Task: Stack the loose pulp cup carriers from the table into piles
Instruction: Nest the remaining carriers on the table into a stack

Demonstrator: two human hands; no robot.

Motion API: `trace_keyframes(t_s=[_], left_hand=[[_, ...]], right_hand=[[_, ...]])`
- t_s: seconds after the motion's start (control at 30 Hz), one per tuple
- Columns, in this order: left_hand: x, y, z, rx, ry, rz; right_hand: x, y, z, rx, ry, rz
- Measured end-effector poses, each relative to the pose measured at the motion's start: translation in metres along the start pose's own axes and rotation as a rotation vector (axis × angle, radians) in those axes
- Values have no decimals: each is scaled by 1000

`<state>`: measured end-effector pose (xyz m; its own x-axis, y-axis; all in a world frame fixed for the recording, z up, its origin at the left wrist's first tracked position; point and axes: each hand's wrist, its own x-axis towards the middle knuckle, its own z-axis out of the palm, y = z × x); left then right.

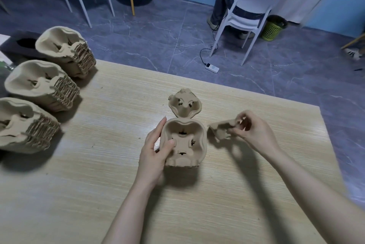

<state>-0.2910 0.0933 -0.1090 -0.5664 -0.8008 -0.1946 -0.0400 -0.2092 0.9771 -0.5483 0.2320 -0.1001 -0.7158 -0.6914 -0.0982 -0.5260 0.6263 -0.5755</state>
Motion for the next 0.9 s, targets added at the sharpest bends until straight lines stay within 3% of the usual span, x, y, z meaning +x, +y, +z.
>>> trace_keyframes(t_s=[0.1, 0.2, 0.3, 0.6, 0.8, 0.9], left_hand=[[0, -1, 0, -8, -12, -10], [1, -1, -2, 12, -31, -9], [3, -3, -4, 33, -34, -26], [5, 0, -10, 90, -112, -90], [4, 3, -9, 67, -119, -106], [6, 2, -9, 30, -126, -102]], right_hand=[[-19, 6, -1, -20, 38, 12], [-41, -11, -10, 272, 205, 8], [-65, -45, -16, 481, 312, -112], [-95, -74, 24, 276, 116, -533], [-96, -64, 28, 209, 49, -544], [-98, -65, 28, 323, 42, -380]])
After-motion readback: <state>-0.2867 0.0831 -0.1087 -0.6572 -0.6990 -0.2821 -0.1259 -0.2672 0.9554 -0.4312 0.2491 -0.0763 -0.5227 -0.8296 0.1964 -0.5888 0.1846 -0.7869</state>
